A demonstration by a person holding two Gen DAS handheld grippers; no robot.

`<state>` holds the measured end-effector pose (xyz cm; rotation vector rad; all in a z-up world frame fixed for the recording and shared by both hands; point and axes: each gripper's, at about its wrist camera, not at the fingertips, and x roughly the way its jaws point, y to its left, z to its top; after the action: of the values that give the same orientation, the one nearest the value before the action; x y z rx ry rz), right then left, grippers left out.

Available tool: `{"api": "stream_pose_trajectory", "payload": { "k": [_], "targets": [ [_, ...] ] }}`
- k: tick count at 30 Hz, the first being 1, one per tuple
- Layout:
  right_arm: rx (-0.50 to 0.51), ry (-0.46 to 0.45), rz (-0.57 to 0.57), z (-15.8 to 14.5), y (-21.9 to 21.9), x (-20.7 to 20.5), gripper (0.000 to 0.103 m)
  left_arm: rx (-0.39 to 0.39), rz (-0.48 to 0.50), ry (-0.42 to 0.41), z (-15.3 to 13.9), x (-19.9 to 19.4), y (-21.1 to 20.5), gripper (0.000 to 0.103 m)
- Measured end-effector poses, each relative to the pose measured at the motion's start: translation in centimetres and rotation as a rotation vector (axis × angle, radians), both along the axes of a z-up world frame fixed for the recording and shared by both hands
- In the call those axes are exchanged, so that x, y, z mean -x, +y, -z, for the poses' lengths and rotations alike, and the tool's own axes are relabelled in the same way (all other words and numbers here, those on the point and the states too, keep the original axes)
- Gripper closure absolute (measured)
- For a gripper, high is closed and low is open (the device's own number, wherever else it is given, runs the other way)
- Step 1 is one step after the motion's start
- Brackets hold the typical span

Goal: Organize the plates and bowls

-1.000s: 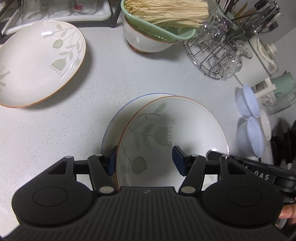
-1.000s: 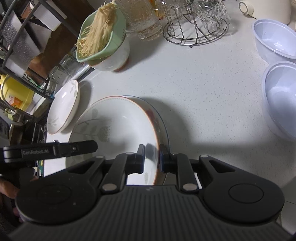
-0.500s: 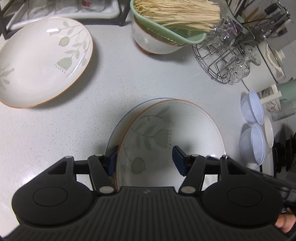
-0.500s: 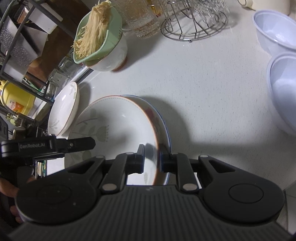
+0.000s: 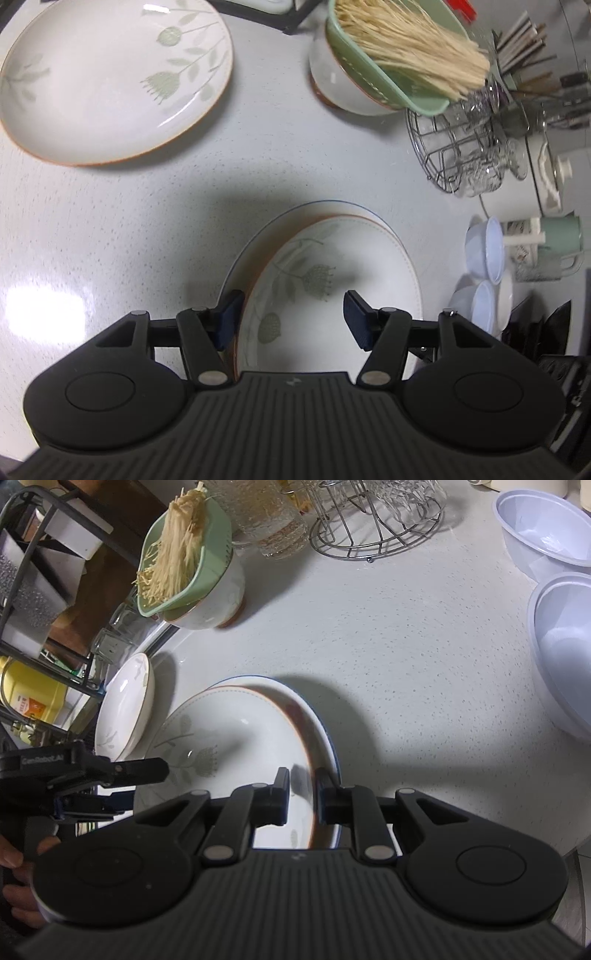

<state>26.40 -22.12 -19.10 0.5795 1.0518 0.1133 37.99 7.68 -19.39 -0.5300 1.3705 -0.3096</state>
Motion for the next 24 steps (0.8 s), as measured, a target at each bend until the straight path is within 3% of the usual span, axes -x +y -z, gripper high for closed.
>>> {"api": "stream_pose_trajectory", "payload": {
  "k": [13, 24],
  "targets": [
    [0.028, -0.015, 0.027, -0.3, 0.3, 0.2, 0.086, 0.047, -0.055, 0.016, -0.9, 1.1, 2.0, 0.039],
    [0.121, -0.044, 0.023, -0.7, 1.6, 0.3, 0.086, -0.033, -0.024, -0.072, -2.8, 2.6, 1.9, 0.039]
  ]
}}
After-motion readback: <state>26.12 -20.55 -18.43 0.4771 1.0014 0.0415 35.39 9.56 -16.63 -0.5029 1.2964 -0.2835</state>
